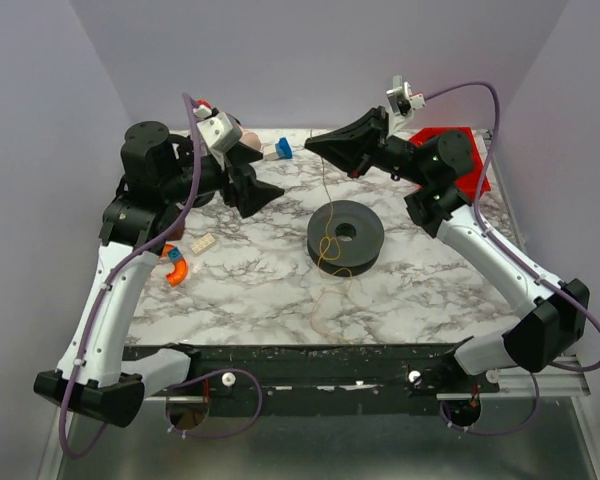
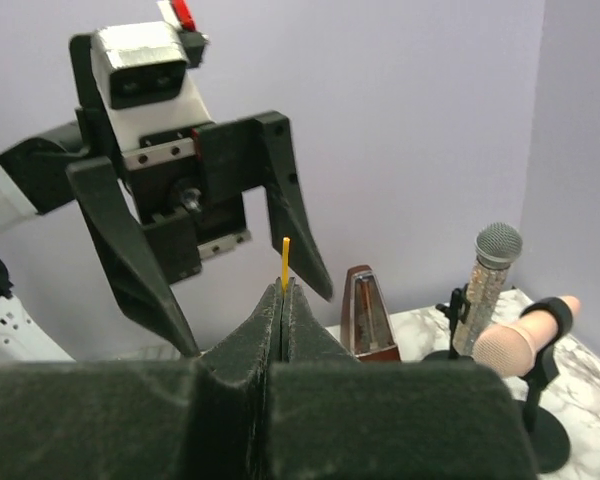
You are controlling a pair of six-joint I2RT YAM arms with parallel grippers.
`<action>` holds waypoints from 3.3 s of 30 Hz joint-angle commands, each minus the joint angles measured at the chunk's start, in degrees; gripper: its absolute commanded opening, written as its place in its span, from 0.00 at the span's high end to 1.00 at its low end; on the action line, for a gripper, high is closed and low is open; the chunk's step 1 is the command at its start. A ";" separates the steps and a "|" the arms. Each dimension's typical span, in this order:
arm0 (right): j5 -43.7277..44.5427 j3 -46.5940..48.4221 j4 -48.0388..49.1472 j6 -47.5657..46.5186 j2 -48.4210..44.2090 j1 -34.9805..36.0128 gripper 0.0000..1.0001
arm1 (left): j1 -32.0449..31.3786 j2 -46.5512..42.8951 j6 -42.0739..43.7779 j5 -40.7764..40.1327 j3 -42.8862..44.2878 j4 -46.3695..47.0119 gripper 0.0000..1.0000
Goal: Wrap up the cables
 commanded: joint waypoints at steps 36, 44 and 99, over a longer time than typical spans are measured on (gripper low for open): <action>12.80 1.47 -2.68 3.33 0.84 3.36 0.99 | -12.06 11.63 -15.22 -4.70 1.34 14.54 1.00; 31.35 -8.69 -40.32 -2.15 -8.38 -7.07 0.00 | -11.27 3.98 1.92 -23.59 -2.96 -2.69 1.00; -5.10 -18.13 -58.69 -84.02 -9.55 -3.76 0.99 | -9.68 -0.42 30.59 -19.40 -4.46 -23.80 1.00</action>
